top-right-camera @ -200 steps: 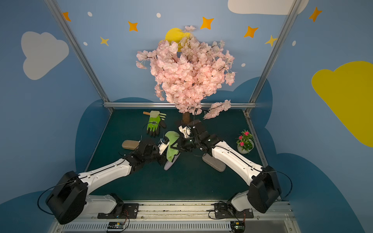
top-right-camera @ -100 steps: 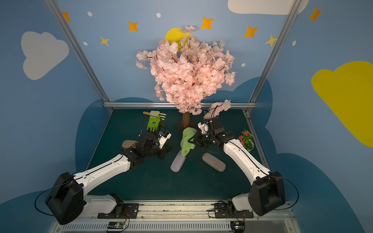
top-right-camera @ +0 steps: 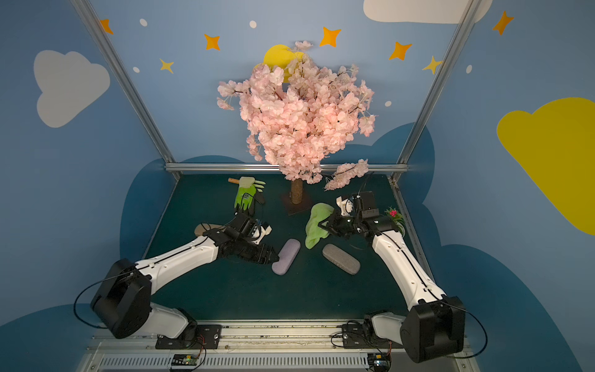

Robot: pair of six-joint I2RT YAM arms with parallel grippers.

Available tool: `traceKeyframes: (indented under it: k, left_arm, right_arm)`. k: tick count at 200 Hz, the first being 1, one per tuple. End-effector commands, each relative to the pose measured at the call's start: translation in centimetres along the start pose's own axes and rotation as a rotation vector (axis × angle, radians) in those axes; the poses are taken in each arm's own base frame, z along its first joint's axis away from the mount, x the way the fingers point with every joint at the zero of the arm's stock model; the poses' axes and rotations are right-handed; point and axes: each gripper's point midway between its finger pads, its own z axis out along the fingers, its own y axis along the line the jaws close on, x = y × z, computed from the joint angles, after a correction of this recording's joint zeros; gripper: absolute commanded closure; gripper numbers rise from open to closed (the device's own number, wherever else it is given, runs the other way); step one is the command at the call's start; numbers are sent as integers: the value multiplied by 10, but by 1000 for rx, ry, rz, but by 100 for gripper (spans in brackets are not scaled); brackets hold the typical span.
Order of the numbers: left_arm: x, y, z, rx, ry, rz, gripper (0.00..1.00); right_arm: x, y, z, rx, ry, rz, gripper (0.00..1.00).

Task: Wipe the eyeglass case
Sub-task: Pick up the eyeglass case from the center of the board.

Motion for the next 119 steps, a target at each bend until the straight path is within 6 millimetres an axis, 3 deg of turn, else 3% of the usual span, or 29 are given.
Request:
traceKeyframes:
  k: [1, 31, 77, 119]
  left_arm:
    - [14, -3, 8, 25, 98, -77, 18]
    - [8, 3, 27, -14, 151, -68, 18]
    - [21, 12, 46, -222, 266, 74, 18]
    - [1, 27, 52, -348, 203, 178, 17]
  right_arm:
    - [4, 9, 7, -51, 14, -6, 100]
    - [10, 12, 9, -56, 30, -9, 100]
    - [13, 6, 8, -44, 29, -8, 100]
    - [13, 5, 14, -53, 42, 1, 100]
